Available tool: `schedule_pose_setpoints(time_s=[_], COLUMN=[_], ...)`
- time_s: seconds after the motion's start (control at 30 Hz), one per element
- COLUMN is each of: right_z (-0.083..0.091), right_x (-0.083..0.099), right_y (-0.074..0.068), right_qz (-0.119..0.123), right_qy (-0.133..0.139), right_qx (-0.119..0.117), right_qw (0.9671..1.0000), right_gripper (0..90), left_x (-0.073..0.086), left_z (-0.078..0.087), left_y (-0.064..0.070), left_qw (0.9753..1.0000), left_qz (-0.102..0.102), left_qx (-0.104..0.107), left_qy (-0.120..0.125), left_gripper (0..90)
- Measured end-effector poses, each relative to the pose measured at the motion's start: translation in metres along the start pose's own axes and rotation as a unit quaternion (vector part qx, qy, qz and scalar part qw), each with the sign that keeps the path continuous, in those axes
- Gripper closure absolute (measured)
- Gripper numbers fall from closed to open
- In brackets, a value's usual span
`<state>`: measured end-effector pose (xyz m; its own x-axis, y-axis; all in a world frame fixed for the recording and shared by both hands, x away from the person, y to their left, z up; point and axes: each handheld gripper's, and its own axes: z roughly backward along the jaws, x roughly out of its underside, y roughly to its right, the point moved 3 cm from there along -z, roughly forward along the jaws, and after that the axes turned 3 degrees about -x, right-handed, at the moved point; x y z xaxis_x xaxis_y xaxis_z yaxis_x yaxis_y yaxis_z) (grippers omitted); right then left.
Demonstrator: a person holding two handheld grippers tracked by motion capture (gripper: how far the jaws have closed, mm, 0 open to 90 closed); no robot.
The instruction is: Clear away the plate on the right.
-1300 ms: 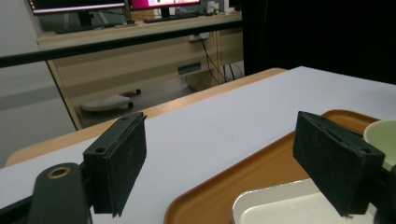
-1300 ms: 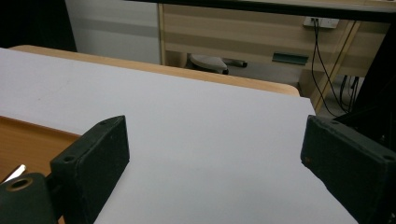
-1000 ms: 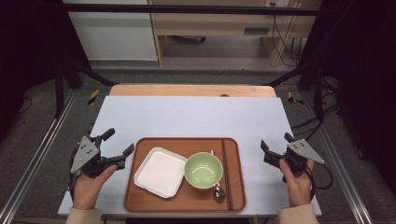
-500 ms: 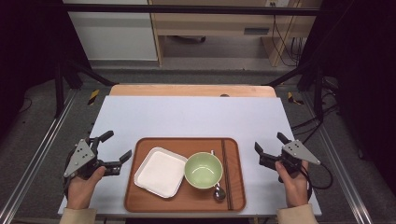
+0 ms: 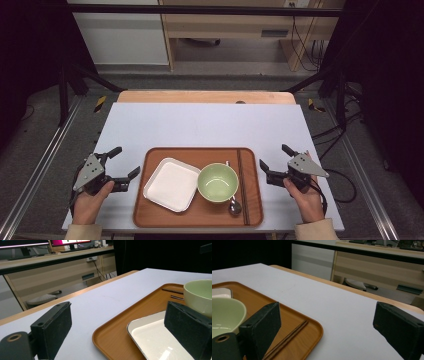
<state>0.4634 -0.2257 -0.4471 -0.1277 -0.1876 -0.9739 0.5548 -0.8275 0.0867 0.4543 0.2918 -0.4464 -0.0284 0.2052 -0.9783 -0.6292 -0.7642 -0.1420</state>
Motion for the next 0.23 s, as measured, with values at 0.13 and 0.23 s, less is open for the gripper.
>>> schedule_pose_setpoints(time_s=[0.13, 0.23], right_z=[-0.002, -0.0024], right_x=[0.0002, 0.0004], right_y=[-0.0052, -0.007], right_qz=[0.013, 0.018], right_qy=[0.002, 0.003], right_qx=[-0.007, -0.01], right_qw=[0.9999, 0.9998], right_gripper=[8.1, 8.0], left_x=[0.001, 0.0015], left_z=[-0.0009, -0.0028], left_y=[0.0007, 0.0015], left_qw=[1.0, 1.0], left_qz=[-0.003, -0.003], left_qx=[0.002, 0.004], left_qy=[-0.002, -0.003], left_gripper=[6.8, 6.7])
